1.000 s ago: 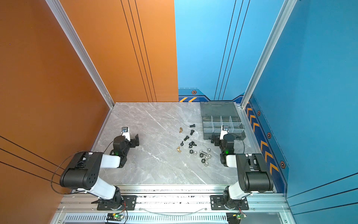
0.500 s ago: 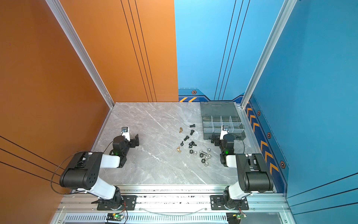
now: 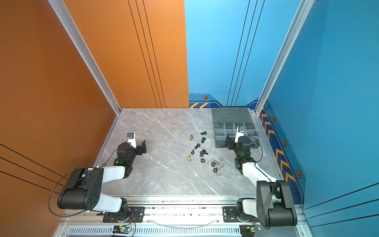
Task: Sort the screws and nuts into containers
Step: 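Reach the right gripper down to the brass wing nut while the left arm moves forward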
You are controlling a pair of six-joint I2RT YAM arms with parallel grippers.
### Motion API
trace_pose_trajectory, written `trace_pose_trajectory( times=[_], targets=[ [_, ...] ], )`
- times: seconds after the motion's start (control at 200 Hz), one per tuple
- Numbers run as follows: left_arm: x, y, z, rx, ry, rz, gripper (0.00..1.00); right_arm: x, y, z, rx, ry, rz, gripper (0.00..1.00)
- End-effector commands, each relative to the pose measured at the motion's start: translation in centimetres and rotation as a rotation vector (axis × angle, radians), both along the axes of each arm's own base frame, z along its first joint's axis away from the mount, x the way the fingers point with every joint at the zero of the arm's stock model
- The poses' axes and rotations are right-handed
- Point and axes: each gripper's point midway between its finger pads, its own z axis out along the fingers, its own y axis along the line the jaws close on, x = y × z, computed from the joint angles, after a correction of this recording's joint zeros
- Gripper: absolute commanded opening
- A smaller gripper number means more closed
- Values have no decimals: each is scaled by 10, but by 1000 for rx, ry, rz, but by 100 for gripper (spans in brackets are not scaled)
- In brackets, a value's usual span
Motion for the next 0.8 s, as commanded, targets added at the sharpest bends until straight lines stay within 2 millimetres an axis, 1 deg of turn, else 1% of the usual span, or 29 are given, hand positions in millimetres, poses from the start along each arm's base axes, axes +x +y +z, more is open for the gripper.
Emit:
trace_pose_trajectory(
  times=[0.0,0.05,0.075,0.15,0.31,0.38,0.441,0.611,0.701,0.796],
  targets=[
    [2,-10,15,20,9,-48,98,-15,22,-12,94,173,63,100],
    [1,-12,22,22,21,-54,97,-16,32,-8,111,202,88,100],
    [1,-14,25,12,29,-55,98,-18,36,-9,119,230,97,100],
    [0,-20,36,-58,44,-60,98,-24,54,-9,139,302,136,100],
    [-8,-48,47,-217,78,-109,98,-43,100,-14,164,448,252,100],
    [-14,-60,45,-247,120,-120,98,-51,118,-18,187,492,282,100],
    [-19,-69,42,-276,168,-119,98,-59,137,-20,218,518,314,100],
    [-37,-91,29,-408,324,-137,98,-75,183,-25,270,561,352,99],
    [-46,-102,26,-485,372,-166,98,-82,202,-27,269,580,347,99],
    [-54,-107,23,-550,400,-172,98,-84,216,-30,263,593,321,97]
  ],
)
